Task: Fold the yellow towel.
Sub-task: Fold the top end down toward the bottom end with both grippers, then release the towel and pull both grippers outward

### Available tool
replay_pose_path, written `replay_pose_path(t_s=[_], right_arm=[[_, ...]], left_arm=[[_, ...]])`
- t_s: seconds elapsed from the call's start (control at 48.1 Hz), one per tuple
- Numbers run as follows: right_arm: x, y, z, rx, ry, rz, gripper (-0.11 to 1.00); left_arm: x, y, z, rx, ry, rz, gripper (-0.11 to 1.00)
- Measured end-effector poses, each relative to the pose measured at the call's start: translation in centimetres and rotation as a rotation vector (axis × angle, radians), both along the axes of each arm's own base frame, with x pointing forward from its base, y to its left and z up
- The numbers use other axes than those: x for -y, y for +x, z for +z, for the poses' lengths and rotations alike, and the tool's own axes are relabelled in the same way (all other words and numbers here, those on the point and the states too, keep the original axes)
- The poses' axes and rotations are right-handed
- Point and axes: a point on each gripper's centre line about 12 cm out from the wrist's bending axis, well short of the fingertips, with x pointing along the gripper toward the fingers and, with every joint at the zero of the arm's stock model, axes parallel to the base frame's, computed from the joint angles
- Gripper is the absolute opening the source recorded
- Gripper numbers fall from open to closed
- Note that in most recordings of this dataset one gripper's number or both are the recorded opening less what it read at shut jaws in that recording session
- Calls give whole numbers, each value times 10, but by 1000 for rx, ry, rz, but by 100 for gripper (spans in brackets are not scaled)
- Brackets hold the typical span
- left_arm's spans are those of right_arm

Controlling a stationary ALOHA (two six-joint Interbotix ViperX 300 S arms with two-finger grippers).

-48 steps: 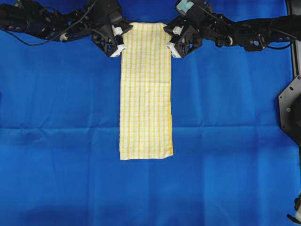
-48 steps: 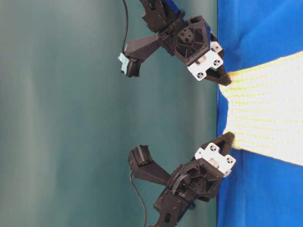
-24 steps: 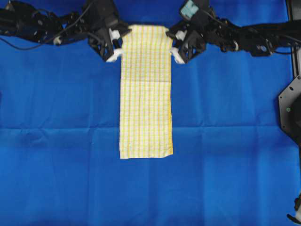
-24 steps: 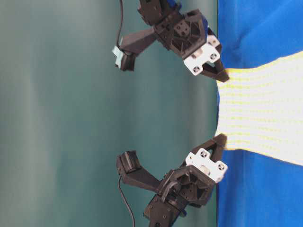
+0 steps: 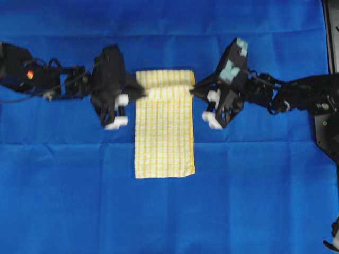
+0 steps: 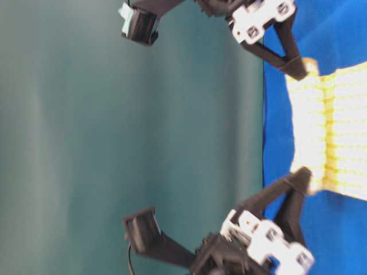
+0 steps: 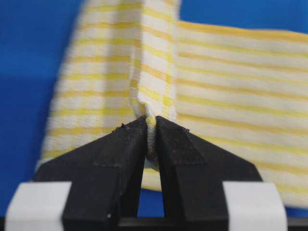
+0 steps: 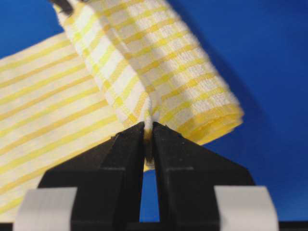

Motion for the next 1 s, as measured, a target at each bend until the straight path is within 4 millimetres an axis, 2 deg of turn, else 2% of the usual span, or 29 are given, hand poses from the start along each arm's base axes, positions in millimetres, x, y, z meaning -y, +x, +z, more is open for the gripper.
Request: replay_pose_path(t_s=[0.187, 0.312, 0.457, 0.644, 0.769, 0.998], right_arm=[[-43, 2, 0, 9, 29, 87, 4], [-62, 2, -1, 11, 47, 119, 4], [-85, 3, -2, 8, 62, 172, 4], [-104, 7, -9, -11, 66, 213, 4], [-107, 9, -14, -25, 66, 220, 4], [-115, 10, -17, -46, 68, 252, 4]], left_arm=[[41, -4, -3, -11, -46, -80, 6], [71, -6, -3, -9, -60, -151, 6], [94, -6, -1, -5, -76, -204, 6], [108, -8, -2, -9, -91, -231, 6], [113, -6, -5, -14, -92, -242, 6], [117, 0, -23, -57, -92, -245, 6]])
